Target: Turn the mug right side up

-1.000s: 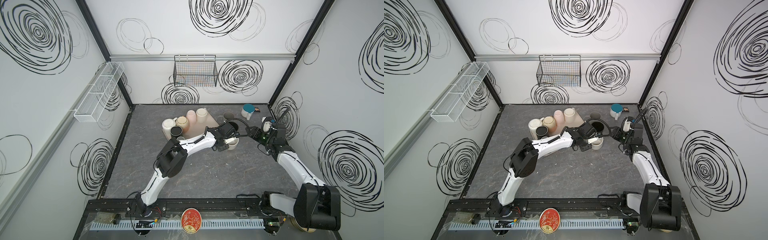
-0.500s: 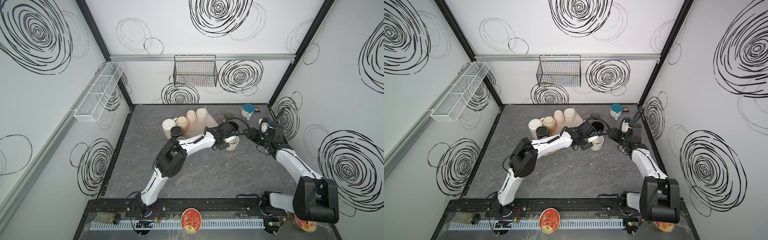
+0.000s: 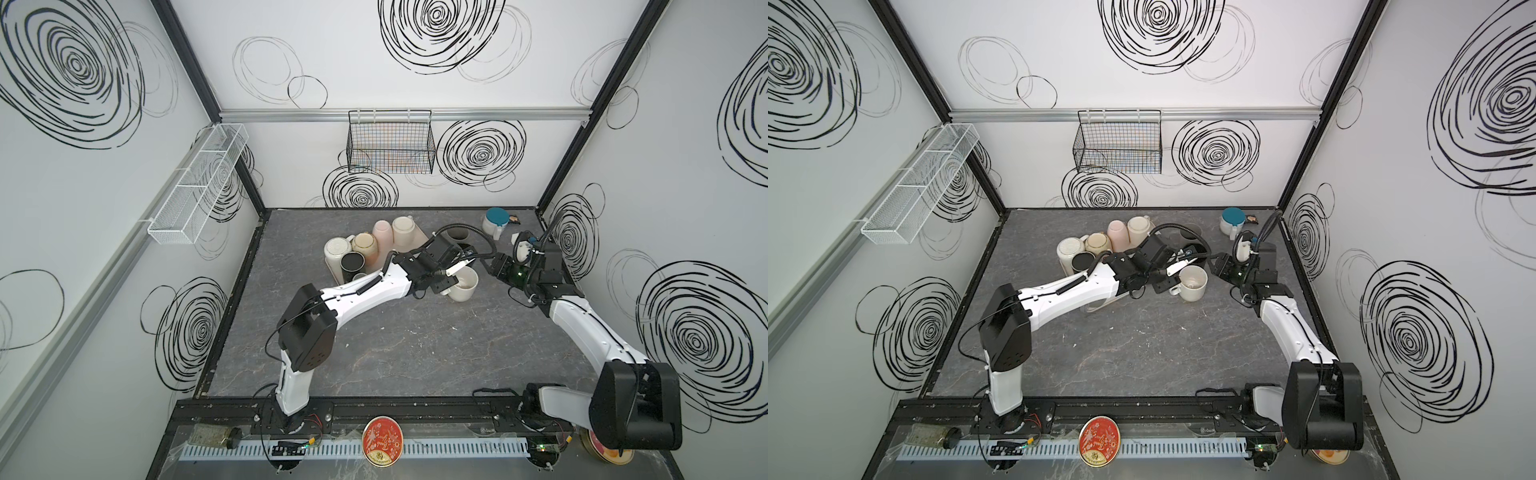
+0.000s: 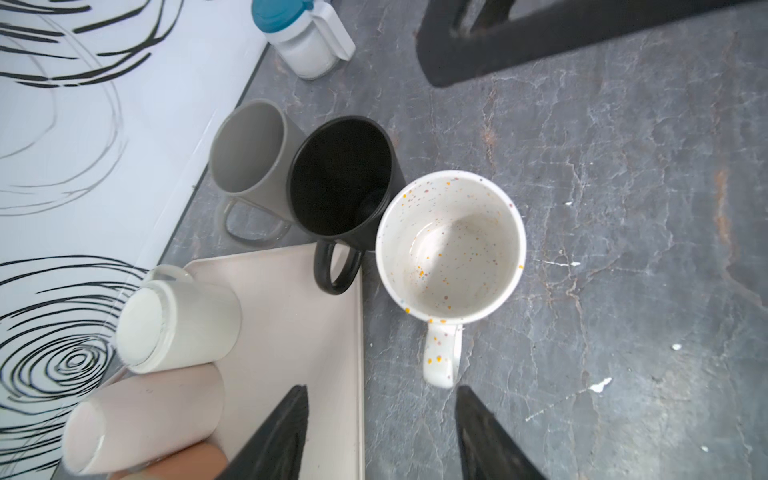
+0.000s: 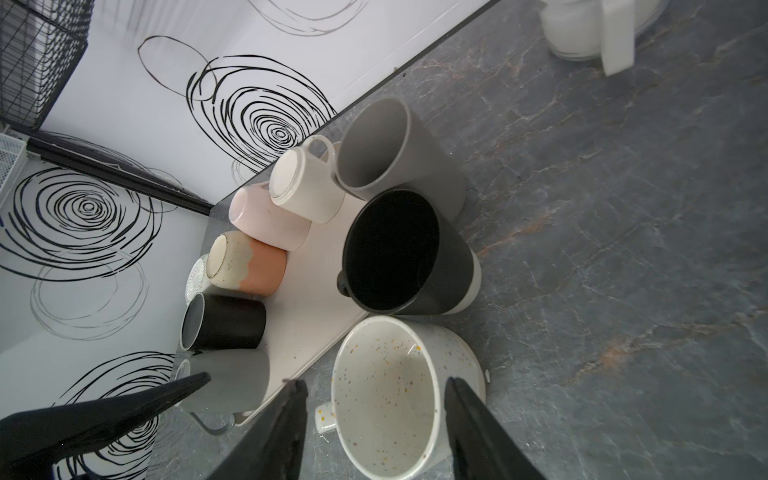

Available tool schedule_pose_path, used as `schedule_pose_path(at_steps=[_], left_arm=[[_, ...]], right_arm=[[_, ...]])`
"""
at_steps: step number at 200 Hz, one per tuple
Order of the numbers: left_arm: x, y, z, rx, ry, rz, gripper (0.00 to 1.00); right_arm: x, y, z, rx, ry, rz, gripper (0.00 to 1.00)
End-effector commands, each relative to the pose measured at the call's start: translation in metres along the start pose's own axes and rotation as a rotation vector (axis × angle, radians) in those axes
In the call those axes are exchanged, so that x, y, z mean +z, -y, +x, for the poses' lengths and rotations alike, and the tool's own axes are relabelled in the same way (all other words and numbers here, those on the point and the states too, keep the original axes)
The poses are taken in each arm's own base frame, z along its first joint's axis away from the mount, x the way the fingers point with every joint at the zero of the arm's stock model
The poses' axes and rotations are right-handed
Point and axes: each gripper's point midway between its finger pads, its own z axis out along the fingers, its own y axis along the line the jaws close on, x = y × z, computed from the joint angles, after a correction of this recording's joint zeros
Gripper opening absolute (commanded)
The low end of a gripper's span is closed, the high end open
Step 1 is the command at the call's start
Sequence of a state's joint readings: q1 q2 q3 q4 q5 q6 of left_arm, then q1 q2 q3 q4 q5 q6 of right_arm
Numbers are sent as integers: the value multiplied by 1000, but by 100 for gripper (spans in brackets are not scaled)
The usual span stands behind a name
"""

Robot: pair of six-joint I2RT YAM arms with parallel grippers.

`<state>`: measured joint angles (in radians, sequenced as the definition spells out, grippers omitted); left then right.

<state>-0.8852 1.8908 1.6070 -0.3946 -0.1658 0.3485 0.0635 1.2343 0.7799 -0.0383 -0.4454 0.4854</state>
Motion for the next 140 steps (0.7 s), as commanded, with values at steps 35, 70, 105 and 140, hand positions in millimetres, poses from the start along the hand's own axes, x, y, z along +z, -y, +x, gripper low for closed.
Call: schedule_pose_path(at_steps=[35,70,105,140], left_arm=[[-36,-40,31,-101,17,-145,61],[-61,-60,65,-166,-9,-216,62],[-87,-88,104,-285,-16,-316,63],[-117,-122,157,-555,0,-410,63]], right_arm=[[21,-51,6,-111,-31,-27,57],[40,-74,20,-149,-68,-47,57],[69,-109,45,-174,-152,-116,57],[99,-144,82,-207,-272,-180,58]])
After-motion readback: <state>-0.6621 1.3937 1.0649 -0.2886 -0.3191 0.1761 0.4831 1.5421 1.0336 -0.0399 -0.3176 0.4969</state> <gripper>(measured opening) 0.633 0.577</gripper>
